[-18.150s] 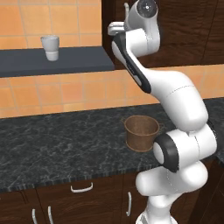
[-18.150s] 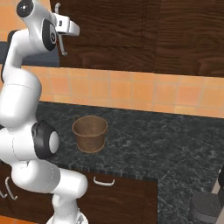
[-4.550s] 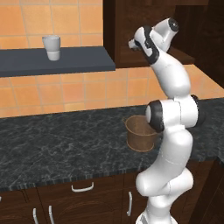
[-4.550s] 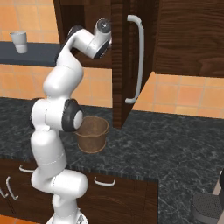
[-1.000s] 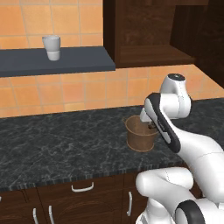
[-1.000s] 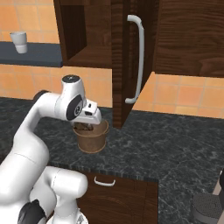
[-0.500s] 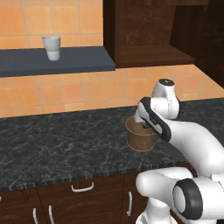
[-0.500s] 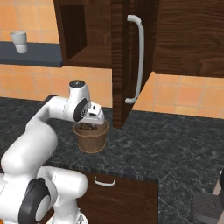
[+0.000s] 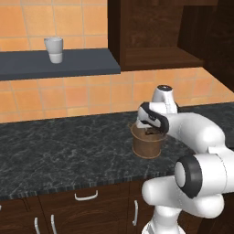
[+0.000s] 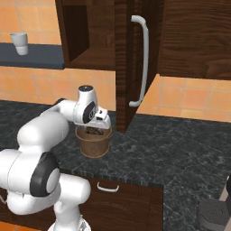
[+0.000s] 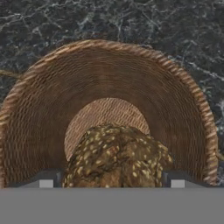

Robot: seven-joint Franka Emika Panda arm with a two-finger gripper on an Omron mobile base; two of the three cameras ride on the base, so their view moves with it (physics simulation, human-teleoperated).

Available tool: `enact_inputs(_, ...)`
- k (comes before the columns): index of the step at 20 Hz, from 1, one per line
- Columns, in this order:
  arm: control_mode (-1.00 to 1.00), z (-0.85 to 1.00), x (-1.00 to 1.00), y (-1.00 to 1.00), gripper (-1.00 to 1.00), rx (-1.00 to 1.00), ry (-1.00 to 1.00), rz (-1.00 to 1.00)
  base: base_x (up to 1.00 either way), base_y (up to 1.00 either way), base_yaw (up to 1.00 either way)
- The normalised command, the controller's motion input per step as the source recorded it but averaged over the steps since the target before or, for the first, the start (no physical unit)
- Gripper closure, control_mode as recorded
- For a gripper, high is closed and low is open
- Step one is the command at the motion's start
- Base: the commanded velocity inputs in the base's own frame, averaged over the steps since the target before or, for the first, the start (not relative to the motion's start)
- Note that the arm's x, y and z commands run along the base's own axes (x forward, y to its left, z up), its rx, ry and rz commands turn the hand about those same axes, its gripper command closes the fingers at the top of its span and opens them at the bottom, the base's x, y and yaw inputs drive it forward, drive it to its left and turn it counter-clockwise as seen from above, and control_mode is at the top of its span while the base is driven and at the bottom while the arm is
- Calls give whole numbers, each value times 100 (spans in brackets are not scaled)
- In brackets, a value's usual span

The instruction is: Open the cabinet, pick up the bread from the cabinet and place it in the basket. Then move the basket to the dining counter.

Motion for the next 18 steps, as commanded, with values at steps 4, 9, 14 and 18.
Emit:
enact_inputs(4,-100,-30,42,0,100,0,5,-2,0,0,0)
enact_inputs(9,-100,-32,32,0,100,0,8,-2,0,0,0)
enact_inputs(14,-100,-17,7,4,100,1,6,-1,0,0,0)
enact_inputs(18,-100,-19,11,0,100,4,8,0,0,0,0)
